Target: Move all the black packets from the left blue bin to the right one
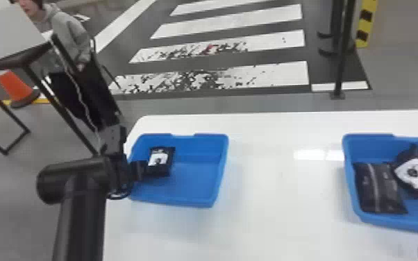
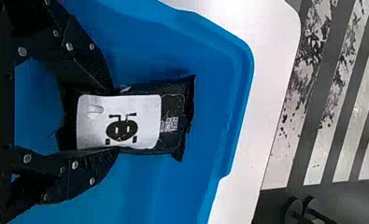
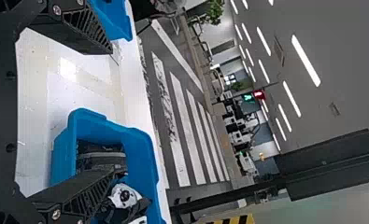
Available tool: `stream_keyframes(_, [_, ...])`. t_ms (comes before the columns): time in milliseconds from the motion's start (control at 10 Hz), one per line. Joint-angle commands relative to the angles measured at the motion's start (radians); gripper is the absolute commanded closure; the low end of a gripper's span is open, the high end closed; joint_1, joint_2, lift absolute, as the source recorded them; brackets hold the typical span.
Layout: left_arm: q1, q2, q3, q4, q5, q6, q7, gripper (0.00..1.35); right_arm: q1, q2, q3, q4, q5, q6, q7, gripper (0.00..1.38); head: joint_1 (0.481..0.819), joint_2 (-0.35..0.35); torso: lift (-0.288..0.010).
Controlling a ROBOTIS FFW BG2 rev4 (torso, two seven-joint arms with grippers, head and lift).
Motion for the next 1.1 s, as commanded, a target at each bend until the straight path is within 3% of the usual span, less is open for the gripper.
stream_keyframes(0, [0.002, 0.004, -0.007, 0.014, 0.023, -0.047, -0.012, 0.91, -0.002, -0.001, 0.002, 0.005, -0.004, 0.003, 0.001, 0.12, 0.695, 0.350, -0.154])
stream_keyframes(100, [0.024, 0.007, -0.021, 0.014, 0.061, -0.084, -0.023, 1.24, -0.002, -0.001, 0.000, 0.007, -0.006, 0.006, 0.001, 0.12, 0.695, 0.350, -0.154])
stream_keyframes(200, [0.061, 0.006, -0.021, 0.011, 0.147, -0.175, -0.032, 1.21, -0.002, -0.001, 0.000, 0.007, -0.008, 0.011, 0.003, 0.12, 0.695, 0.350, -0.154])
stream_keyframes(300, [0.091, 0.003, -0.023, -0.026, 0.193, -0.200, -0.053, 1.21, -0.002, -0.001, 0.000, 0.007, -0.010, 0.011, 0.004, 0.12, 0.695, 0.340, -0.154])
stream_keyframes(500, [0.265, -0.009, -0.017, -0.330, 0.293, -0.175, -0.062, 1.21, -0.009, -0.001, 0.002, 0.007, -0.008, 0.016, 0.010, 0.12, 0.695, 0.307, -0.154])
stream_keyframes(700, [0.407, -0.037, -0.013, -0.617, 0.348, -0.173, -0.067, 1.21, -0.029, -0.001, 0.002, 0.009, -0.008, 0.016, 0.024, 0.12, 0.695, 0.268, -0.154])
stream_keyframes(1000, [0.471, -0.052, -0.109, -0.809, 0.462, -0.205, -0.093, 1.21, -0.127, -0.003, 0.016, 0.054, -0.020, 0.028, 0.070, 0.12, 0.695, 0.163, -0.154])
